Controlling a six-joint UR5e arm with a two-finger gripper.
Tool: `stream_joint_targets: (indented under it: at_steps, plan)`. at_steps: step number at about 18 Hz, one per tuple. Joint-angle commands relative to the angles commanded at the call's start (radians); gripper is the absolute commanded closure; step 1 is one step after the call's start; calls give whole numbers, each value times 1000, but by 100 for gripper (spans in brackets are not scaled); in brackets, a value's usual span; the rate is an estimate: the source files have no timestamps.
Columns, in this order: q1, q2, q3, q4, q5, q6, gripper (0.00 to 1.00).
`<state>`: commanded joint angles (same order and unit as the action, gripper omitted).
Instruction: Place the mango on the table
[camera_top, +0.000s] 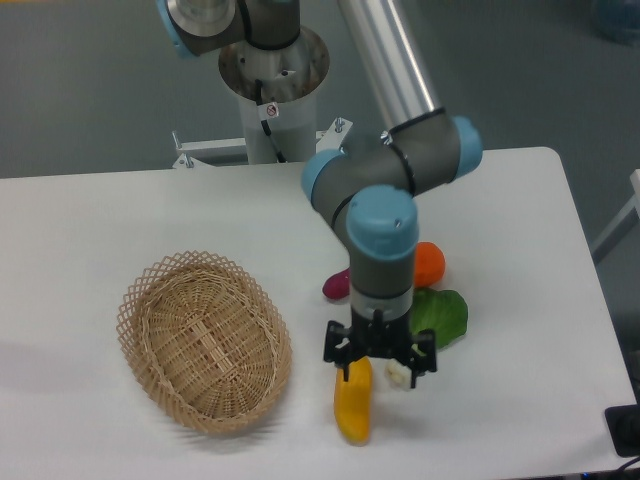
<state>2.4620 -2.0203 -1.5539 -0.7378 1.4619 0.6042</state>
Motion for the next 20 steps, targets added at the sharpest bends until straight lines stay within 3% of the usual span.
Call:
stream_joint_targets:
  at_steps: [2,7,10,15,20]
  plan:
    - [15,24,-8,-21,2,78,0]
    - [63,101,-15,-178,3,213,0]
    - [89,130,-32,-242,3,311,0]
    - [111,155,-74,-258,8,411,0]
    - [121,167,-95,-252,9,416,0]
